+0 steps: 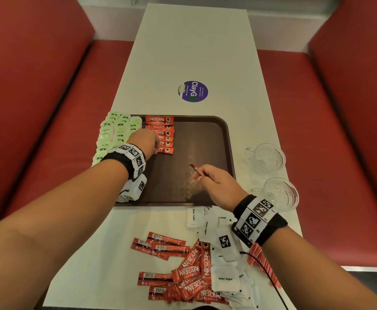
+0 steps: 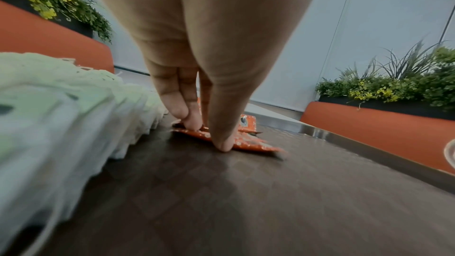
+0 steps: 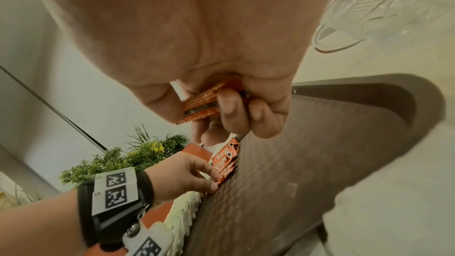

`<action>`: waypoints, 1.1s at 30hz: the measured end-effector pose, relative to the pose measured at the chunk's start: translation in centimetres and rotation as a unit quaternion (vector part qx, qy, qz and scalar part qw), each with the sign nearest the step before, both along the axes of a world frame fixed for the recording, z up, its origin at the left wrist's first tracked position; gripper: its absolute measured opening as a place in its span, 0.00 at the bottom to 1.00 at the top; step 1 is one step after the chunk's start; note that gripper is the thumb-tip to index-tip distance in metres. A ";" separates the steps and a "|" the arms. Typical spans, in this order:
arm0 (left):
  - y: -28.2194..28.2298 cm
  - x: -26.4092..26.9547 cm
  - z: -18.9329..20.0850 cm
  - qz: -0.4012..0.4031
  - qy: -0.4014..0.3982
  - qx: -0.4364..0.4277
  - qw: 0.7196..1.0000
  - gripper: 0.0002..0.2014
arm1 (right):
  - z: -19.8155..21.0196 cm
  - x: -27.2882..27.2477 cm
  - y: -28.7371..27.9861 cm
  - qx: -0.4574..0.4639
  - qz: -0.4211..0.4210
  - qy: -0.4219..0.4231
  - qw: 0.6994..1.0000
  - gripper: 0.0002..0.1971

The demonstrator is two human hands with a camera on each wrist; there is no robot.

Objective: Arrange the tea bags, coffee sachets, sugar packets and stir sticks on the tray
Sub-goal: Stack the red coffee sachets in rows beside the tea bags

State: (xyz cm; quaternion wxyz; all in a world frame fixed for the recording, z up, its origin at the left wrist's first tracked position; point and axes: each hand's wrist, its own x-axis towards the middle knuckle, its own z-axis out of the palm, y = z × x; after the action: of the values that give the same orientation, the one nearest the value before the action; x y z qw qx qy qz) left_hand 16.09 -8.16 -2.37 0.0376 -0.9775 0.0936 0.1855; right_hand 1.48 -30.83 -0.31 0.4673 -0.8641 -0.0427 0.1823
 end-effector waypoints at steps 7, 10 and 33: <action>-0.2 0.2 0.1 0.001 -0.019 -0.043 0.999 0.11 | 0.2 0.7 0.1 0.028 -0.009 0.010 1.000 0.14; -0.1 -1.0 0.7 -0.010 -0.088 -0.174 0.981 0.10 | 0.1 1.3 0.3 -0.025 0.013 -0.006 1.000 0.11; 0.8 -4.3 -1.4 0.007 -0.005 -0.102 0.995 0.08 | -0.2 0.0 4.1 -0.289 0.269 -0.106 0.913 0.17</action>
State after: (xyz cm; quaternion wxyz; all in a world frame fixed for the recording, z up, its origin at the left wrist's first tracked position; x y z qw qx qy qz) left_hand 11.81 -7.32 -3.76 -0.0633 -0.9777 0.1055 0.1701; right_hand 1.45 -26.76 -0.50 0.1230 -0.9315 -0.2680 0.2129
